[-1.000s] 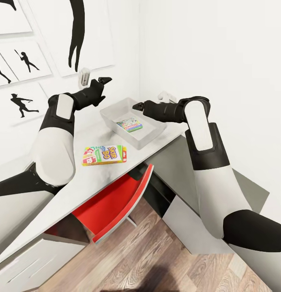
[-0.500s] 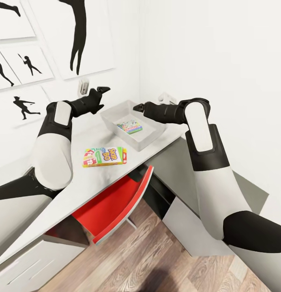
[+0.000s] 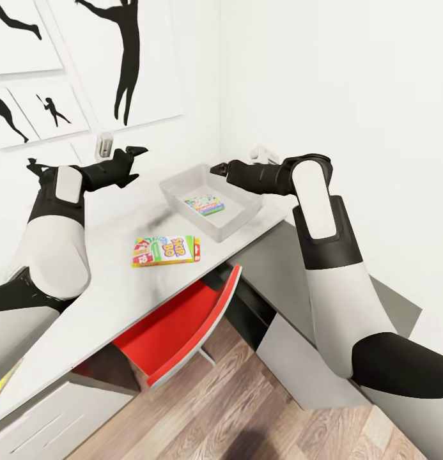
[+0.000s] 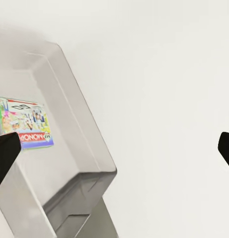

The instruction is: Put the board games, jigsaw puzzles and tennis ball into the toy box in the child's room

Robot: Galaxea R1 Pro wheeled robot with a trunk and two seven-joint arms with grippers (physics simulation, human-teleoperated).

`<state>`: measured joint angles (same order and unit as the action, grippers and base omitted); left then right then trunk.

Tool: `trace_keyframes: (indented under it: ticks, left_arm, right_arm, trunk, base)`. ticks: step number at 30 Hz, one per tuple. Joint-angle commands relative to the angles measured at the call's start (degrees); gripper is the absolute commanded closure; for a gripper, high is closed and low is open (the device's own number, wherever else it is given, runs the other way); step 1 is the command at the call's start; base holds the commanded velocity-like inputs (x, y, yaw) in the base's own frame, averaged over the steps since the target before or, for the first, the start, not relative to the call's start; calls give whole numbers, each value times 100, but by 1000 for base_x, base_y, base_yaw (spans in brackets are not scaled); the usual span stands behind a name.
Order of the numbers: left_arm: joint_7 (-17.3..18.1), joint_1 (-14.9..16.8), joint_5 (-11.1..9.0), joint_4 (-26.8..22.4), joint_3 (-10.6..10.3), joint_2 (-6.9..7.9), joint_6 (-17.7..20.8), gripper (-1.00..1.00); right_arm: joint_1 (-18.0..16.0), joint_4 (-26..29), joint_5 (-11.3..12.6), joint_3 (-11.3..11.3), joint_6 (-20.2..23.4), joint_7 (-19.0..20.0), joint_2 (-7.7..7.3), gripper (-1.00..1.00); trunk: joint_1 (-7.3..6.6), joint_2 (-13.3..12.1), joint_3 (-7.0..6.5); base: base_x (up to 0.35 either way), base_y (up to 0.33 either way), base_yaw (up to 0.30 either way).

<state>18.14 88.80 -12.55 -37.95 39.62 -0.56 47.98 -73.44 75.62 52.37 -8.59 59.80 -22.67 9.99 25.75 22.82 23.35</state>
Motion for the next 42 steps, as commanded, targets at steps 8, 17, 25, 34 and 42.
trace_keyframes:
  ticks: [8,17,25,34,42]
  left_arm:
    - [23,-20,15,-6,37,304,182,-100]
    - [32,-98,9,-5,34,769,462,-100]
    - [39,-277,13,-8,31,930,581,-100]
    - [40,-530,47,-4,-61,959,713,-100]
    - [41,-934,127,-77,-864,974,884,-100]
  right_arm:
    - [-6,-21,54,13,8,-59,1,-100]
    - [-6,-25,54,14,-9,-51,1,-100]
    - [-8,-29,56,13,-9,-52,1,-100]
    - [-5,-29,61,46,7,-53,1,-100]
    - [-4,-41,63,58,1,-53,1,-100]
  trunk:
    - [4,10,-66]
    - [4,10,-152]
    - [4,10,-228]
    - [4,10,-314]
    - [4,10,-390]
  base:
    - [0,0,0]
    - [0,0,0]
    - [0,0,0]
    - [0,0,0]
    - [0,0,0]
